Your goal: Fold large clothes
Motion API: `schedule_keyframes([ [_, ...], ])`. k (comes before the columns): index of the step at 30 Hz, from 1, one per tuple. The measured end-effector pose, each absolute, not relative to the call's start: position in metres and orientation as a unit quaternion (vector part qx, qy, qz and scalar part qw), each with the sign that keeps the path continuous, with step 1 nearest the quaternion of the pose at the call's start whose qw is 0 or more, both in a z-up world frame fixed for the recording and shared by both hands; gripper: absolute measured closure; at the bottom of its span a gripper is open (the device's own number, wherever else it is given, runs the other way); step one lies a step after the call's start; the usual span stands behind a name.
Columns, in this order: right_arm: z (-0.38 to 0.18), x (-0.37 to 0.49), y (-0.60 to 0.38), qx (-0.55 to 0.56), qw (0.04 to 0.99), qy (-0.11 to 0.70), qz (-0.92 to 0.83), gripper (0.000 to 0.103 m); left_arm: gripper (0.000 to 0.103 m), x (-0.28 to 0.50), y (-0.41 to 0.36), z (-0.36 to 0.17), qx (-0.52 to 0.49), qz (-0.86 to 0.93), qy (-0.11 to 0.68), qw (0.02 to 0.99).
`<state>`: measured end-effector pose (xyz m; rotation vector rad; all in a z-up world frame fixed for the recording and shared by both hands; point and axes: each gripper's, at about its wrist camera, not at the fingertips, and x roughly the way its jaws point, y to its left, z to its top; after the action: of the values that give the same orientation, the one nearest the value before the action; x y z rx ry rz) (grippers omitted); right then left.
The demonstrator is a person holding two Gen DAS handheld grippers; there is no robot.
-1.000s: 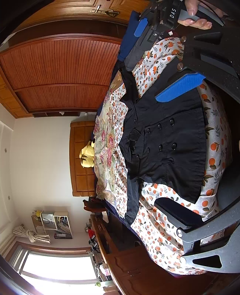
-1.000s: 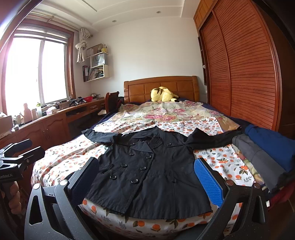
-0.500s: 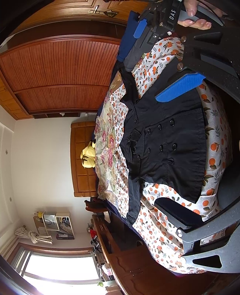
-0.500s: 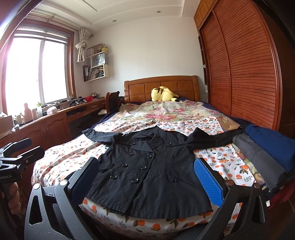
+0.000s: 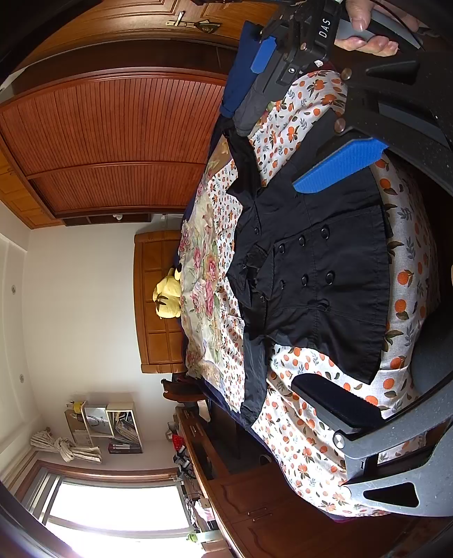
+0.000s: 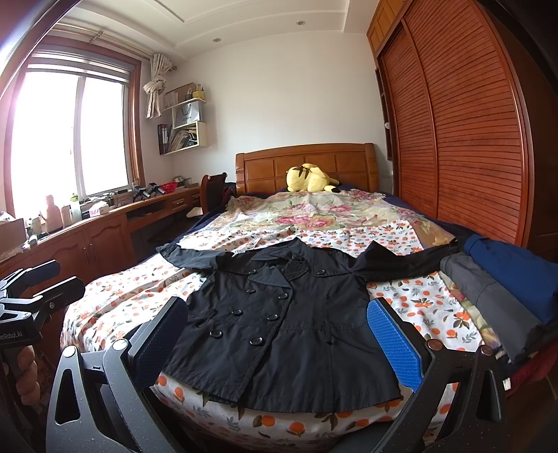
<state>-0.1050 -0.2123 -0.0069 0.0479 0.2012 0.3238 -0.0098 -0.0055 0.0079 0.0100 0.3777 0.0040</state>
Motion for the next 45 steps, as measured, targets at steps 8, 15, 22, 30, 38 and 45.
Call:
schedule_keyframes([
  [8, -0.007, -0.105, -0.212, 0.024, 0.982, 0.099, 0.161, 0.0, 0.0, -0.01, -0.006, 0.014, 0.007, 0.001, 0.187, 0.982],
  [15, -0.007, -0.106, -0.212, 0.024, 0.982, 0.099, 0.161, 0.0, 0.0, -0.011, -0.007, 0.013, 0.007, 0.001, 0.186, 0.982],
  [22, -0.006, -0.107, -0.212, 0.026, 0.982, 0.098, 0.161, 0.001, 0.0, -0.011, -0.007, 0.013, 0.008, 0.001, 0.185, 0.983],
  [30, -0.006, -0.106, -0.213, 0.027, 0.981, 0.1, 0.162, 0.001, 0.0, -0.011, -0.009, 0.012, 0.008, 0.002, 0.185, 0.983],
  [38, -0.007, -0.105, -0.212, 0.027, 0.981, 0.103, 0.162, 0.0, 0.0, -0.01, -0.011, 0.017, 0.009, 0.002, 0.187, 0.982],
  [45, -0.015, -0.092, -0.206, 0.018, 0.981, 0.108, 0.162, 0.0, 0.0, 0.007, 0.001, -0.002, 0.008, 0.015, 0.198, 0.98],
])
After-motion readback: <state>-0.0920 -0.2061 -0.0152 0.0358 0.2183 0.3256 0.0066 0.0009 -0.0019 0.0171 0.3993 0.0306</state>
